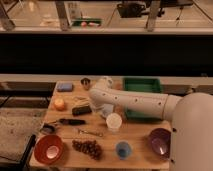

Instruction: Place eraser in metal cup

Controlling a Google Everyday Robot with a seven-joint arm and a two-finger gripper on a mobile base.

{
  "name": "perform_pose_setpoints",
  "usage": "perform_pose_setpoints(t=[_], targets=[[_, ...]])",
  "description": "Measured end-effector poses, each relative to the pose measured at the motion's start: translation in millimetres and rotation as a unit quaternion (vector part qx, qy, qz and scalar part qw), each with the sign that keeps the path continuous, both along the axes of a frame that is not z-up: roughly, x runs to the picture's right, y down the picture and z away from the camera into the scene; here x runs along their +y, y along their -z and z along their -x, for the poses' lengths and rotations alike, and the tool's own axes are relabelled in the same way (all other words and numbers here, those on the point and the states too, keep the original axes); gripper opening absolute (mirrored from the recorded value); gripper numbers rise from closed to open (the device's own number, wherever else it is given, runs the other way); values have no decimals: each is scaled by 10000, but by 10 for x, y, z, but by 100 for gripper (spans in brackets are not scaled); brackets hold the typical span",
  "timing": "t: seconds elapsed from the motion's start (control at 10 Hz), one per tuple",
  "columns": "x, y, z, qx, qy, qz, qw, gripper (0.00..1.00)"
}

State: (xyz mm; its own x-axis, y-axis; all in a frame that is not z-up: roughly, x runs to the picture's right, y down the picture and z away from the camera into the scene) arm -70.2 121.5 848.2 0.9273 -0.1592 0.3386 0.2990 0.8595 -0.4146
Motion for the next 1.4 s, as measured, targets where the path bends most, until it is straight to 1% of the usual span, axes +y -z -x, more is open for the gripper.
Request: perform_pose_setpoints(t=[0.1, 0.2, 0.5, 0.7, 1.0, 1.4], targets=[[15, 1, 59, -35, 61, 9, 10000, 76], [33, 4, 140, -80, 136, 18, 9999, 80], [46, -13, 312, -177, 317, -1, 9993, 80], [28, -22, 394, -234, 366, -21, 9991, 80], [-16, -38, 458, -279, 395, -74, 9988, 80], [-66, -90, 393, -234, 308, -137, 9992, 80]])
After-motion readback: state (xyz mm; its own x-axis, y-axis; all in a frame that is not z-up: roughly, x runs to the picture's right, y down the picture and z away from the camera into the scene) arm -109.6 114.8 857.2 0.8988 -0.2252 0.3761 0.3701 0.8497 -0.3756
